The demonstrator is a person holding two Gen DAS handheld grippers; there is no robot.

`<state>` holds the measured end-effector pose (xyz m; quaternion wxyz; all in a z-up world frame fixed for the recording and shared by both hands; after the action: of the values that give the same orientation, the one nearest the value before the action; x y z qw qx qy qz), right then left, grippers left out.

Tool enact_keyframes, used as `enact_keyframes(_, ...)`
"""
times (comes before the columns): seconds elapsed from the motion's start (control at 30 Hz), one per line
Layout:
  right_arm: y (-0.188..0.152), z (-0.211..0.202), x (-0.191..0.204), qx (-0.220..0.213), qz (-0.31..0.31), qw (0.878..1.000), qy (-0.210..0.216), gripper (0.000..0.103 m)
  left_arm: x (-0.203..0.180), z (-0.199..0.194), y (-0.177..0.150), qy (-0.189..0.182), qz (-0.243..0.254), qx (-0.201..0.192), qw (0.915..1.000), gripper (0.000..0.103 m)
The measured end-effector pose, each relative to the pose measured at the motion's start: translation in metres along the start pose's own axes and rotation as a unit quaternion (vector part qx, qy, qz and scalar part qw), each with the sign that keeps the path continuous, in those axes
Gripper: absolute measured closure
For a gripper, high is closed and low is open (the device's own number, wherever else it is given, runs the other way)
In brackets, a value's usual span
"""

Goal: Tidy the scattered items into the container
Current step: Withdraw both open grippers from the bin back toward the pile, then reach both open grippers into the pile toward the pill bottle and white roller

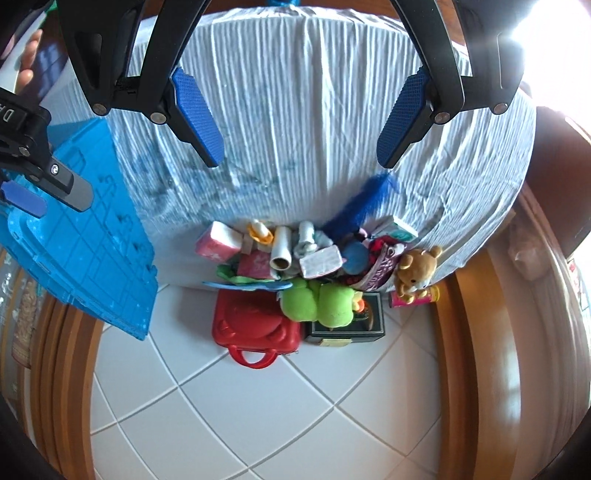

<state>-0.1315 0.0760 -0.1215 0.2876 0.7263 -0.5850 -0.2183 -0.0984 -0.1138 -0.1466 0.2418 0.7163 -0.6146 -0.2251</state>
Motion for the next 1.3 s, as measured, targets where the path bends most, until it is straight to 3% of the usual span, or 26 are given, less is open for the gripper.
enact_keyframes(0.33,0.056,0.117,-0.003,0.058,-0.002,0.998,0.021,0.0,0.036,0.097,0.059,0.049,-0.028,0.047,0.9973,0.018)
enact_keyframes(0.6,0.07,0.198,-0.01,0.127,0.005,0.992,0.018,0.0,0.061,0.178,0.078,0.075,-0.04,0.112,0.99,0.018)
enact_keyframes(0.8,0.086,0.229,0.0,0.143,0.018,0.989,0.016,0.0,0.055,0.22,0.107,0.052,-0.013,0.134,0.9896,0.018)
enact_keyframes(1.07,0.128,0.26,0.013,0.133,0.032,0.99,0.023,0.001,0.048,0.252,0.17,0.029,0.021,0.114,0.9928,0.019)
enact_keyframes(1.13,0.138,0.27,0.017,0.137,0.03,0.99,0.03,0.014,0.049,0.262,0.188,0.027,0.02,0.109,0.9935,0.019)
enact_keyframes(1.17,0.142,0.276,0.019,0.139,0.027,0.989,0.031,0.025,0.049,0.267,0.197,0.025,0.019,0.108,0.9937,0.019)
enact_keyframes(1.3,0.159,0.306,0.023,0.152,0.023,0.987,0.043,0.026,0.043,0.292,0.231,0.001,0.013,0.115,0.9932,0.019)
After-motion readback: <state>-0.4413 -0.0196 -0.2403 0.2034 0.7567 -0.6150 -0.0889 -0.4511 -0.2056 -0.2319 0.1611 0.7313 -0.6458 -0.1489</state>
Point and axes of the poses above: each gripper's, at about its wrist camera, not at the fingertips, and z roughly the way its jaws point, x to its left, y to its top, the point moved 3 cm from there along z, roughly the way its jaws point, and after that the axes turned 10 degrees about x, right-handed, at the moved point
